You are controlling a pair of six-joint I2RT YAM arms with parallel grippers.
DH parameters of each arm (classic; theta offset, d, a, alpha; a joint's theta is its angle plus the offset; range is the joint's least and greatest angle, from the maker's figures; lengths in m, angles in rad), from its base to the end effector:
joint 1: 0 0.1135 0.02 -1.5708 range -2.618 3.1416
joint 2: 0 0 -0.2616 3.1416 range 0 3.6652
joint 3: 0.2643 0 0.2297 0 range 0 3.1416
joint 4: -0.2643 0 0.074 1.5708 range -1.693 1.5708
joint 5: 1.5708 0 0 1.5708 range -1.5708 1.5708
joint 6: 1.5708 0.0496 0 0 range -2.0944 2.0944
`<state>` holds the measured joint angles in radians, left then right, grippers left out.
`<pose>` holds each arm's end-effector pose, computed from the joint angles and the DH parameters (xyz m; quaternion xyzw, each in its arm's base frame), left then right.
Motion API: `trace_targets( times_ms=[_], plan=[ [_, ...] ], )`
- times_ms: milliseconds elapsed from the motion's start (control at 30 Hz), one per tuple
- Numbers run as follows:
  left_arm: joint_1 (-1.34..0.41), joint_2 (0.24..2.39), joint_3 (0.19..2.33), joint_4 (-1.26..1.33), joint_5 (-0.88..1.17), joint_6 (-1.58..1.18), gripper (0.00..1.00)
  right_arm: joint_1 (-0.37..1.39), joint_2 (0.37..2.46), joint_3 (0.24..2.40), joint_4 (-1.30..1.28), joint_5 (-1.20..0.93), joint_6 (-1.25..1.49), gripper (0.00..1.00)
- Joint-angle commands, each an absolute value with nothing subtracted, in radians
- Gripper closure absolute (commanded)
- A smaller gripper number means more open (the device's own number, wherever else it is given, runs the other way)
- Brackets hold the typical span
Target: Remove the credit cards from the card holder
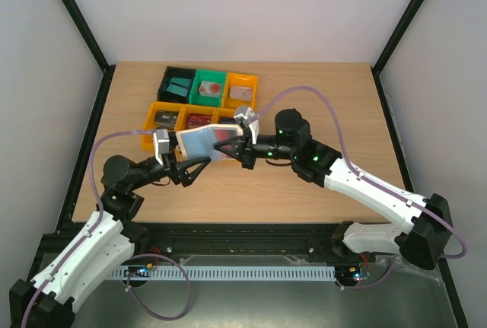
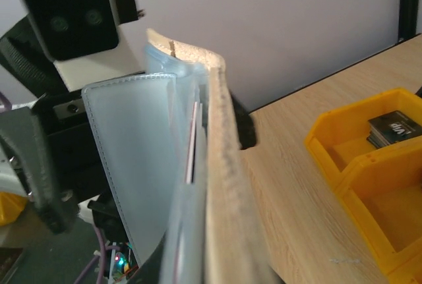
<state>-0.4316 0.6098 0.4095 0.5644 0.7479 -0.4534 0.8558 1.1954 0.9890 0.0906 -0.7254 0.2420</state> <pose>0.1111 -0.0883 0.3173 0.2950 0.5314 -0.5155 0.6040 0.1481 0.2207 0.3573 -0.4359 0.5943 0.5504 0.3922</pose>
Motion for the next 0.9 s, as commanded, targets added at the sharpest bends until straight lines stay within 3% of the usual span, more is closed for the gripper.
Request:
trace_targets(
  times_ms=[0,33,100,133,167,200,300,367,433,567,733,867],
  plan=[
    [-0.437,0.63,0.439,0.575,0.681,-0.472,0.15,0.901,1.227,1.051,0.056,-0.694,0.19,0.98],
    [-0.438,0.634,0.44,0.575,0.676,-0.482,0.19,0.906,1.235,1.063,0.037,-0.69,0.178,0.98],
    [-0.439,0.635,0.438,0.575,0.674,-0.495,0.41,0.908,1.242,1.078,0.009,-0.697,0.16,0.98],
    [-0.439,0.63,0.433,0.574,0.677,-0.493,0.63,0.907,1.239,1.081,0.002,-0.704,0.15,0.98],
    [-0.439,0.623,0.429,0.57,0.678,-0.491,0.76,0.908,1.232,1.078,0.002,-0.716,0.14,0.98],
    [-0.437,0.616,0.423,0.568,0.676,-0.491,0.95,0.908,1.218,1.07,0.009,-0.726,0.132,0.96],
    [-0.434,0.601,0.405,0.575,0.676,-0.513,0.98,0.899,1.178,1.049,0.007,-0.736,0.104,0.61],
    [-0.433,0.594,0.397,0.58,0.678,-0.526,0.98,0.87,1.146,1.04,-0.034,-0.734,0.081,0.43],
    [-0.431,0.586,0.391,0.59,0.693,-0.524,0.98,0.823,1.119,1.015,-0.046,-0.748,0.074,0.35],
    [-0.431,0.581,0.385,0.603,0.746,-0.494,0.98,0.771,1.11,1.014,-0.09,-0.785,0.058,0.37],
    [-0.431,0.578,0.388,0.61,0.786,-0.474,0.98,0.757,1.119,1.021,-0.1,-0.81,0.051,0.64],
    [-0.43,0.58,0.387,0.615,0.785,-0.475,0.98,0.757,1.165,1.035,-0.112,-0.906,0.065,0.76]
  ],
)
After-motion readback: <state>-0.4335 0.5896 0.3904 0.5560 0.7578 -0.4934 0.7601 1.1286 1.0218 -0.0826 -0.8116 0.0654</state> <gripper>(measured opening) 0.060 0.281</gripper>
